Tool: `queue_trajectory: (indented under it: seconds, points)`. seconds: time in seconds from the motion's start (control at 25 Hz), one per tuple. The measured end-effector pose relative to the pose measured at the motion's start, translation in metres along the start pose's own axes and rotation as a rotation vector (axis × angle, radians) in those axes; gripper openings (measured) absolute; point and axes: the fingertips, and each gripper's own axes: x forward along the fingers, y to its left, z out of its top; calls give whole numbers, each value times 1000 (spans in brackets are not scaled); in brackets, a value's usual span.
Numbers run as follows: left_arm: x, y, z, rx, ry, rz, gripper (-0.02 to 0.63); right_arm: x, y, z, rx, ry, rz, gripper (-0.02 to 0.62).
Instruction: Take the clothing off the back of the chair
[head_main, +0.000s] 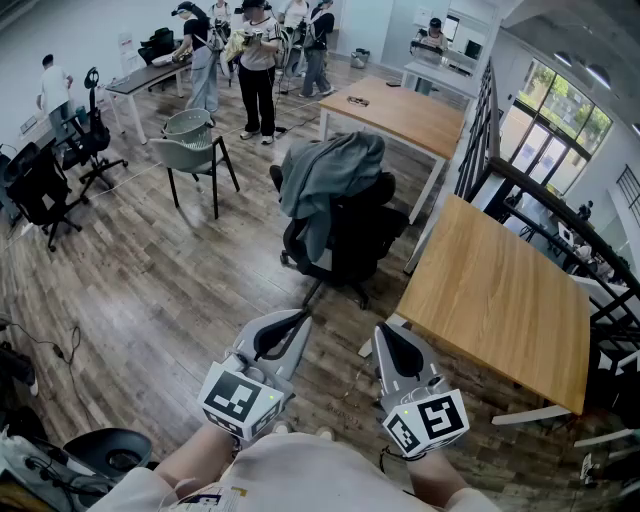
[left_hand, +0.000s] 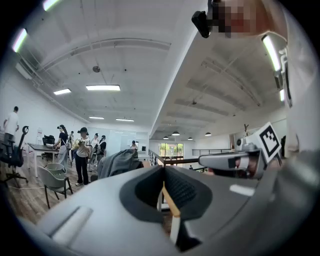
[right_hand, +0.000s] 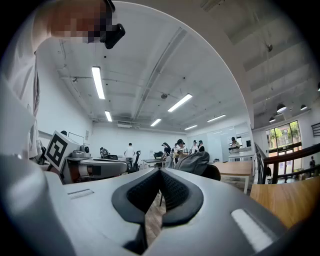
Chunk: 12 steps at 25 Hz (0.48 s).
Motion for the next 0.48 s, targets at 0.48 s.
queue_trajectory:
  seconds: [0.48]
  points:
    - [3,-12,-3,8,24,9,3,-13,-23,-1,82,-29,-69,0]
